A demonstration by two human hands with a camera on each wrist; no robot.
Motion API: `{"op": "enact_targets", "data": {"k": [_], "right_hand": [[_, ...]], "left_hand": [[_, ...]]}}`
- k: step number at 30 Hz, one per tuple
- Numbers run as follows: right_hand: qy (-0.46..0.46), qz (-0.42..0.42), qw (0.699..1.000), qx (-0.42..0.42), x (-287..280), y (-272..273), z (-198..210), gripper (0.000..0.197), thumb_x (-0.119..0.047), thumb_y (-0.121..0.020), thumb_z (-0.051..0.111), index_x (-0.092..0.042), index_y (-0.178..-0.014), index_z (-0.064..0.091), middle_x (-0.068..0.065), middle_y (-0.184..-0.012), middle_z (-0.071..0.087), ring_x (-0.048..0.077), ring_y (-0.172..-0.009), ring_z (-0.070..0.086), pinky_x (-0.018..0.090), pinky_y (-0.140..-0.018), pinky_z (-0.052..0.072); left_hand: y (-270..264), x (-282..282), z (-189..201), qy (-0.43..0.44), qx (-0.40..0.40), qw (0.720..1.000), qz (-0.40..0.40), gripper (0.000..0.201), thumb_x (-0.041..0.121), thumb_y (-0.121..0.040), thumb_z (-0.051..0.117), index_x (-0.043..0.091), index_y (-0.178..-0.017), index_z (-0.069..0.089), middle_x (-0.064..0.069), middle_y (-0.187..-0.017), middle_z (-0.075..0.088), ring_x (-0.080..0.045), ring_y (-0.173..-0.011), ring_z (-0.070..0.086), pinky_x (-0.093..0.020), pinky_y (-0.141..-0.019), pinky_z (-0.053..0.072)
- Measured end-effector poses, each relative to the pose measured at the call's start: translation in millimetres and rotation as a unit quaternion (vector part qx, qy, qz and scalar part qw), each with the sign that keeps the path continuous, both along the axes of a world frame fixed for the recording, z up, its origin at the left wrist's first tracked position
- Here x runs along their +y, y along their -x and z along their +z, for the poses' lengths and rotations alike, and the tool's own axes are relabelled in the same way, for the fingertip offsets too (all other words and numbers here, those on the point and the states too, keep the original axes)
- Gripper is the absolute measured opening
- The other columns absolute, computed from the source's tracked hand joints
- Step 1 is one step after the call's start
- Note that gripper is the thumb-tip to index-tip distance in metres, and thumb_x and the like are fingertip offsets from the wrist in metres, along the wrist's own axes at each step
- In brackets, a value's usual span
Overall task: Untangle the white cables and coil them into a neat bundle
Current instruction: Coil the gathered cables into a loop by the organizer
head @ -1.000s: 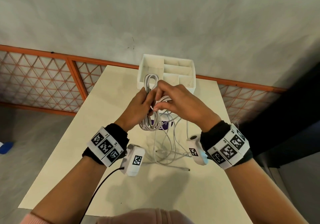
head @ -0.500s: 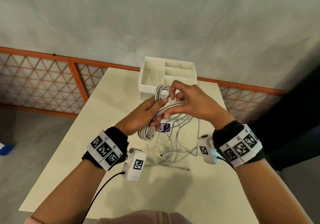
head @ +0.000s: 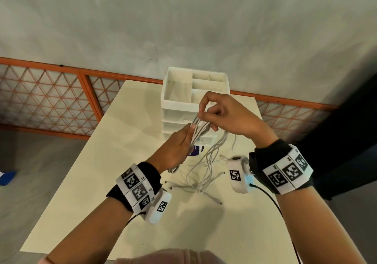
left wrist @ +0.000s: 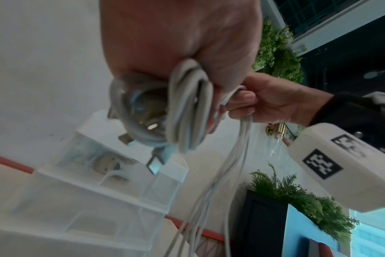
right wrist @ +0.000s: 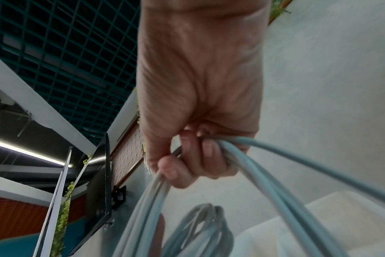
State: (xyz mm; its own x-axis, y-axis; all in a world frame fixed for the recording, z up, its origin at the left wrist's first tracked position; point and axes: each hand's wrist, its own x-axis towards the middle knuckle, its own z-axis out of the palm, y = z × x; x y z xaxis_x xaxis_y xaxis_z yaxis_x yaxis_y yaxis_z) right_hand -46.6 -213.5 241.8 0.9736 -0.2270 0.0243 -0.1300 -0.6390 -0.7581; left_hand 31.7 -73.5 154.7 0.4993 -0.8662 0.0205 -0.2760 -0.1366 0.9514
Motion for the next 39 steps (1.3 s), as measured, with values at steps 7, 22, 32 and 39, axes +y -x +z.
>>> {"op": "enact_targets", "data": {"k": [7, 22, 32, 39], "right_hand": [[-0.039, -0.057, 0.998, 0.0, -2.7, -7.4, -4.7, 0.012, -0.007, -0.081, 0.066, -0.004, -0.088, 0.056, 0.006, -0.052, 0.058, 0.005, -0.038, 0.046, 0.012, -0.043, 0.034], [-0.107, -0.056, 0.991, -0.053, -29.9, 6.0, -34.7, 0.035, -0.041, -0.099, 0.038, -0.014, -0.086, 0.056, -0.004, -0.055, 0.042, 0.006, -0.049, 0.041, 0.022, -0.055, 0.041], [-0.18, -0.105, 0.972, -0.112, 30.1, -1.6, -81.2, 0.022, -0.024, -0.102, 0.035, -0.025, -0.114, 0.053, 0.005, -0.068, 0.054, 0.008, -0.053, 0.051, 0.019, -0.053, 0.045], [-0.18, -0.102, 0.976, -0.066, 38.8, -3.6, -64.0, 0.038, -0.026, -0.103, 0.032, -0.033, -0.138, 0.041, 0.01, -0.104, 0.036, 0.006, -0.066, 0.052, 0.004, -0.059, 0.048]], "left_hand": [[7.0, 1.8, 1.4, -0.019, 0.013, 0.999, -0.049, 0.042, 0.065, -0.085, 0.038, 0.026, -0.098, 0.048, -0.001, -0.06, 0.041, -0.014, -0.046, 0.036, -0.026, -0.045, 0.037], [-8.2, 1.5, 7.0, 0.042, 0.043, 0.998, 0.013, 0.038, 0.039, -0.1, 0.036, 0.01, -0.083, 0.053, 0.007, -0.046, 0.039, -0.011, -0.038, 0.034, -0.028, -0.045, 0.04], [-14.8, -6.2, 1.0, 0.122, 0.107, 0.983, 0.085, 0.029, 0.033, -0.1, 0.04, 0.01, -0.082, 0.042, 0.0, -0.061, 0.036, -0.014, -0.047, 0.035, -0.037, -0.055, 0.042], [-9.9, -10.8, -1.4, 0.122, 0.15, 0.979, 0.067, 0.038, 0.036, -0.1, 0.037, 0.003, -0.104, 0.057, 0.0, -0.056, 0.048, -0.015, -0.049, 0.05, -0.025, -0.049, 0.048]]}}
